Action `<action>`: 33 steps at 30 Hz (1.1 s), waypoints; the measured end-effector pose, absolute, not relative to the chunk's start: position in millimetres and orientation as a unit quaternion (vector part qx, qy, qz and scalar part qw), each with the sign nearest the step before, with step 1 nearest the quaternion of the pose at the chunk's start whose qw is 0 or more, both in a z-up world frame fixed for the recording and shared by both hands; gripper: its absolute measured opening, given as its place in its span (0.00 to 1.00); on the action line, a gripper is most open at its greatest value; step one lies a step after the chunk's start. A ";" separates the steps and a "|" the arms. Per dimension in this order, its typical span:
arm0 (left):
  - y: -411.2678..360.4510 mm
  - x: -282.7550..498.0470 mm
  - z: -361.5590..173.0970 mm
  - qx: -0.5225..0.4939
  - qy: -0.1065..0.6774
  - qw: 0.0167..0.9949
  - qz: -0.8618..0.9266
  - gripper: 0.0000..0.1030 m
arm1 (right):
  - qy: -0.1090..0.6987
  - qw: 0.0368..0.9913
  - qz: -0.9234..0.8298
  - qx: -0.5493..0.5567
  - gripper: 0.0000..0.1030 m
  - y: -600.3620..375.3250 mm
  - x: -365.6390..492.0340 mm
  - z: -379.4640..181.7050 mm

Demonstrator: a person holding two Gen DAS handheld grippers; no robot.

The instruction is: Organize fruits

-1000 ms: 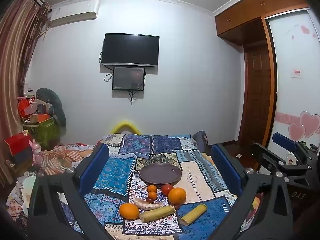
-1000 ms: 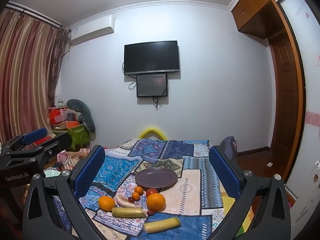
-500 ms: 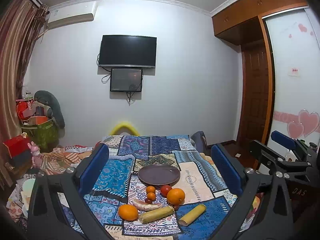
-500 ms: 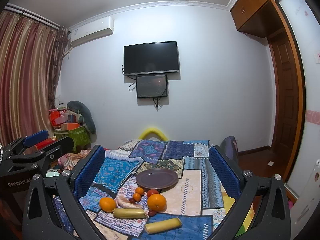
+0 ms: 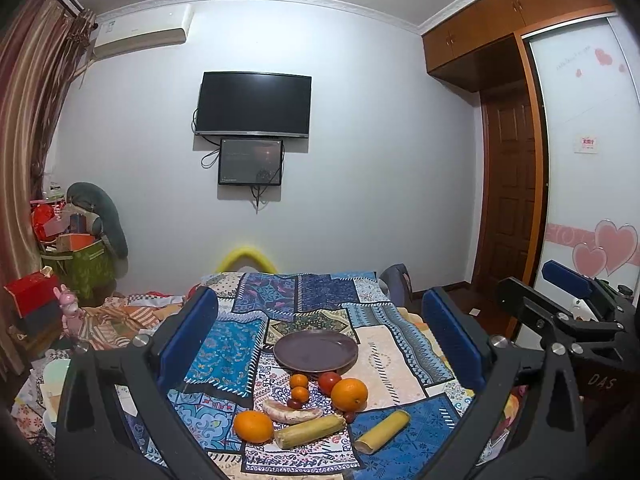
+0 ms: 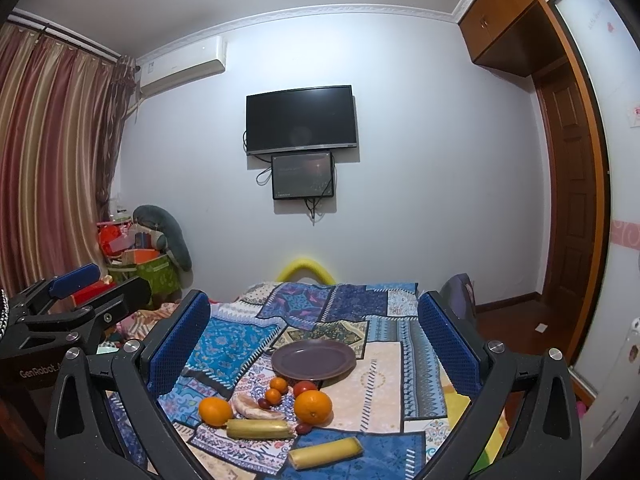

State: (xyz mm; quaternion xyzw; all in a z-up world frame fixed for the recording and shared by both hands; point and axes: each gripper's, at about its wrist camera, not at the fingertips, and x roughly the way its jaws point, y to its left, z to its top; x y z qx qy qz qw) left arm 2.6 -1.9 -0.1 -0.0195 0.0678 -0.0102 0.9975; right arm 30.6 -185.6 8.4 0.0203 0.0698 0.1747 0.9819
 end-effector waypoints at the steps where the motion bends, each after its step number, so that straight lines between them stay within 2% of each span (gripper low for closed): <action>1: -1.9 2.8 -0.2 -0.020 0.068 0.997 -0.011 1.00 | 0.070 0.982 0.175 0.021 1.00 -185.5 30.4 8.0; 33: -0.3 5.6 -2.6 -0.024 0.066 0.997 -0.013 1.00 | 0.072 0.981 0.180 0.030 1.00 -189.0 31.7 8.6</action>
